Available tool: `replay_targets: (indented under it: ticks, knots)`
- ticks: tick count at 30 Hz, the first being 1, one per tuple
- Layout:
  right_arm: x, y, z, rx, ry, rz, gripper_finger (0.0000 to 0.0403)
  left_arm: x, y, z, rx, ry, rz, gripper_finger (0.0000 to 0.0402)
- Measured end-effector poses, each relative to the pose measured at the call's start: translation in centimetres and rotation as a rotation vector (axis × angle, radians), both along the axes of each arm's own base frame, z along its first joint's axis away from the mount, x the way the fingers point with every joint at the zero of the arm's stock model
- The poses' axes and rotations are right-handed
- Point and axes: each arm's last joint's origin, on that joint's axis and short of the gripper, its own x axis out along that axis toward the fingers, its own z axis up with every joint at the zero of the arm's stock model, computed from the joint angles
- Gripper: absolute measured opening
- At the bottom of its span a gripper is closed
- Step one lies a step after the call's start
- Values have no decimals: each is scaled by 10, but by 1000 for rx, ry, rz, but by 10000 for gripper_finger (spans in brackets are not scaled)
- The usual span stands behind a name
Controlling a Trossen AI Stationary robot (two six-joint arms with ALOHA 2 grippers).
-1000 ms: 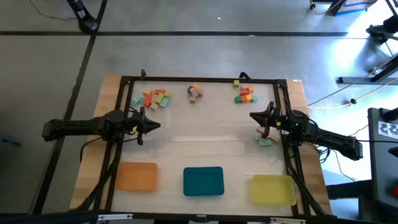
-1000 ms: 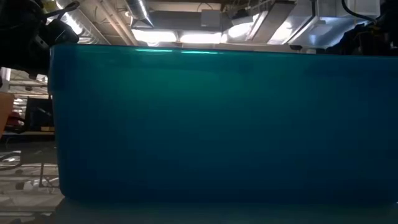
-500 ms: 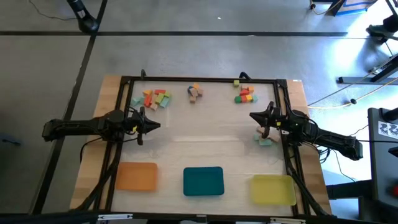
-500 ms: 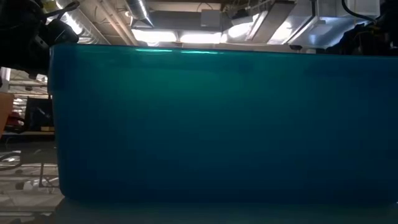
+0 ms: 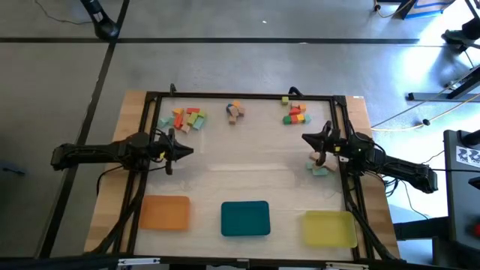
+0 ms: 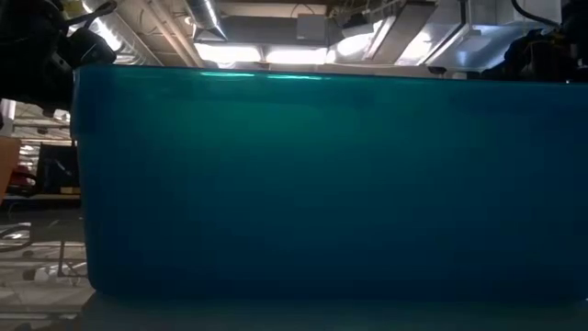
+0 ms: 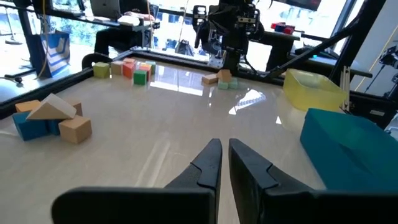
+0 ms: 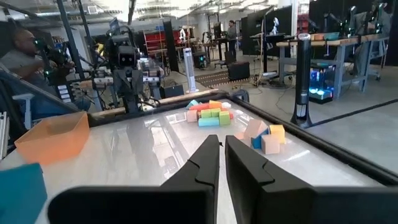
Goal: Sort blocks by size
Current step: Put the light green cube block into the blue bin
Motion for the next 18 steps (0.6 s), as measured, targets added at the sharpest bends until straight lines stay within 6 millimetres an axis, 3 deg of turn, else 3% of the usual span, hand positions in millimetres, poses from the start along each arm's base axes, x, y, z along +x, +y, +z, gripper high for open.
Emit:
replay_targets:
  ticks: [9,18]
  knots:
    - [-1,-1,4,-3,-35,-35,28,1,0,11,-8,-121,10,19]
    - [-4,0,23,-58,-228,-29,28,-1,5,35,113,-232,187,19]
